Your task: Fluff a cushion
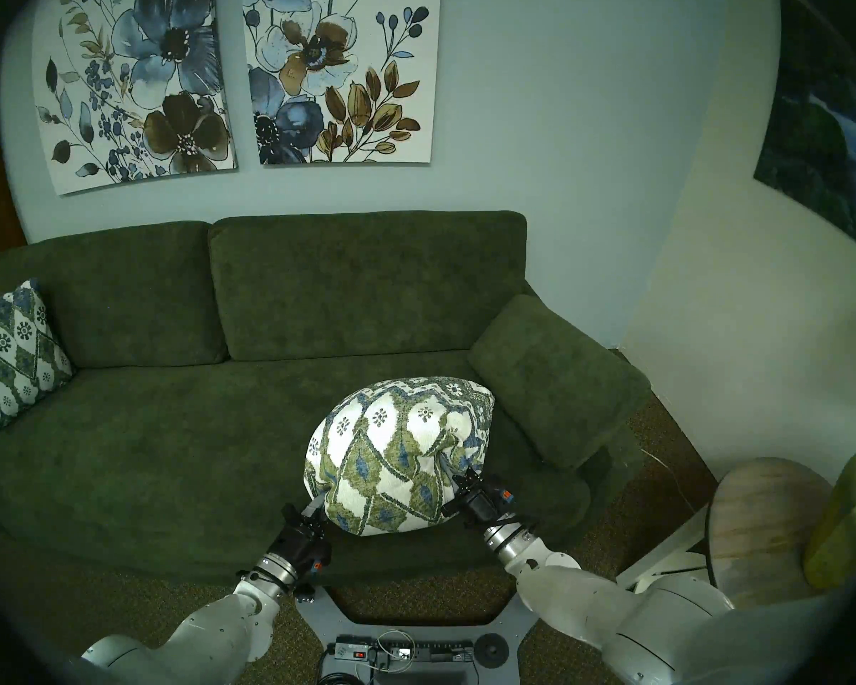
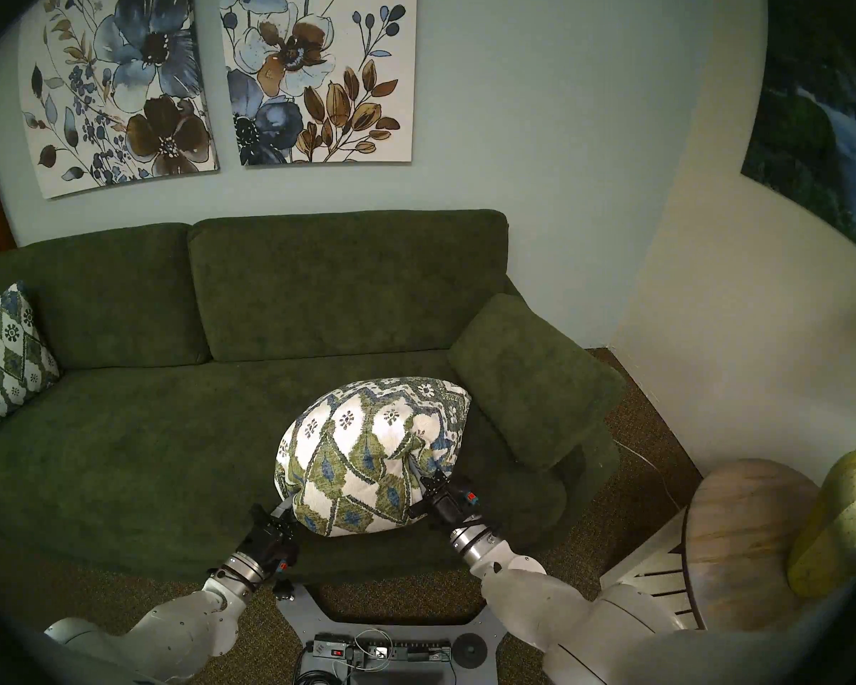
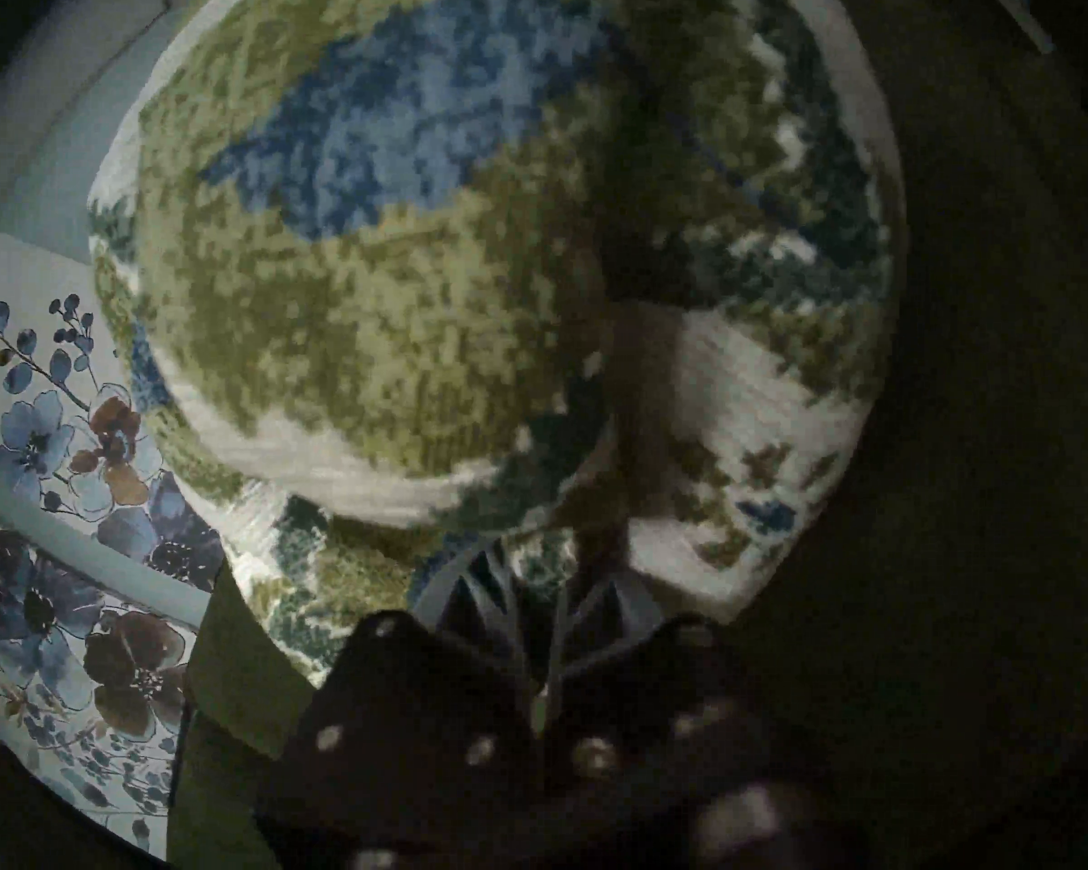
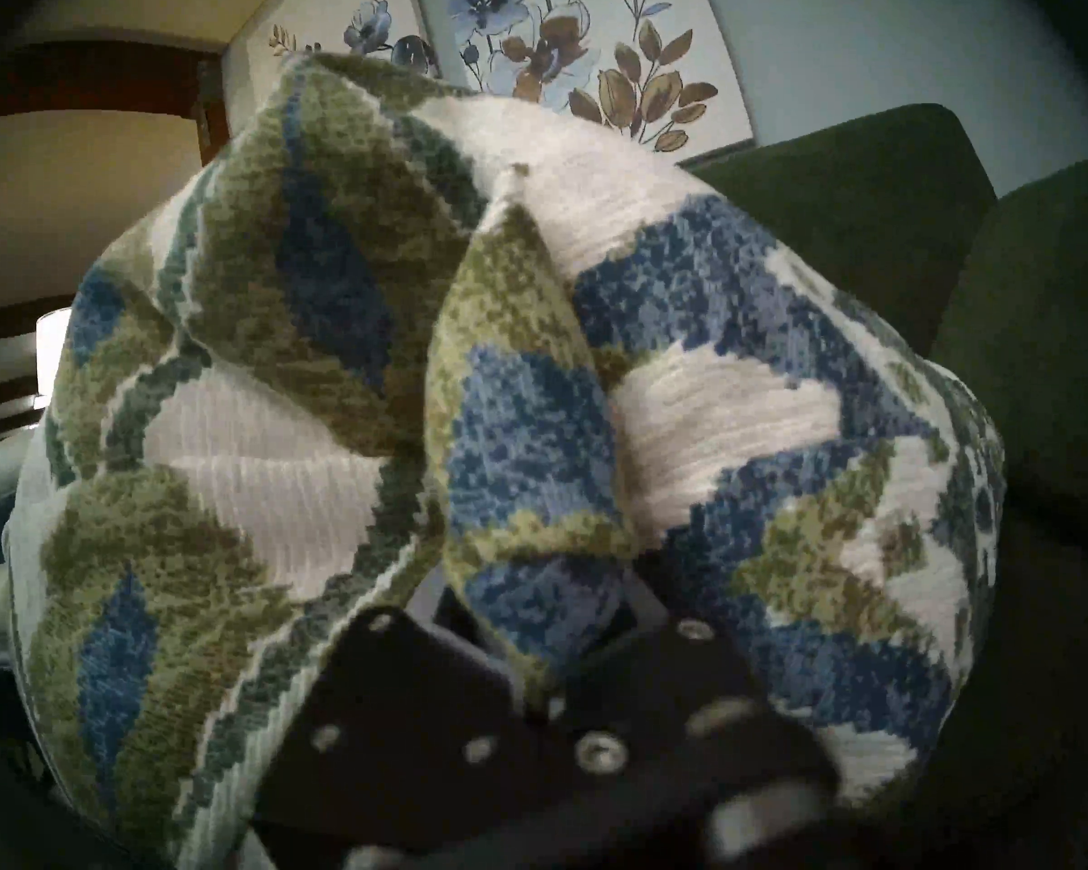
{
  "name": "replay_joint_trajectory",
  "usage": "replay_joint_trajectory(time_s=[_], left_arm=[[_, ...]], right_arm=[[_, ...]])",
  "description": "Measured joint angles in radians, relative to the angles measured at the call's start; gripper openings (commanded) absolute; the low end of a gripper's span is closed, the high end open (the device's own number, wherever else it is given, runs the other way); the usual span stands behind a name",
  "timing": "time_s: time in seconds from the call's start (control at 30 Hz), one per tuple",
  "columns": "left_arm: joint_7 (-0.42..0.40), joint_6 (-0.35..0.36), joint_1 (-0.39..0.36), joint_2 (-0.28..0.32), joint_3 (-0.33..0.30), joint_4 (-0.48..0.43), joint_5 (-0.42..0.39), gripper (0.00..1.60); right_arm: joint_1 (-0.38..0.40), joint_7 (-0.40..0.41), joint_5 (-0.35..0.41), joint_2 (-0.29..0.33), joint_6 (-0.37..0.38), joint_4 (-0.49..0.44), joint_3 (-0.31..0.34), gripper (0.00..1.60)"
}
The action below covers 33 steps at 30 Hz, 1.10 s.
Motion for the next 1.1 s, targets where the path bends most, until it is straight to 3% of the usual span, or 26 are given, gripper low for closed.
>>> replay_joint_trajectory(time_s=[0.57, 1.1], left_arm=[[0.072, -0.031, -0.164, 0.079, -0.109, -0.243, -0.017, 0.0], [0.092, -0.055, -0.282, 0.152, -0.179, -0.411, -0.015, 0.0]], right_arm=[[0.163, -0.009, 0.055, 0.002, 0.004, -0.243, 0.15, 0.0], [0.265, 0.016, 0.054, -0.027, 0.008, -0.401, 0.221, 0.0]])
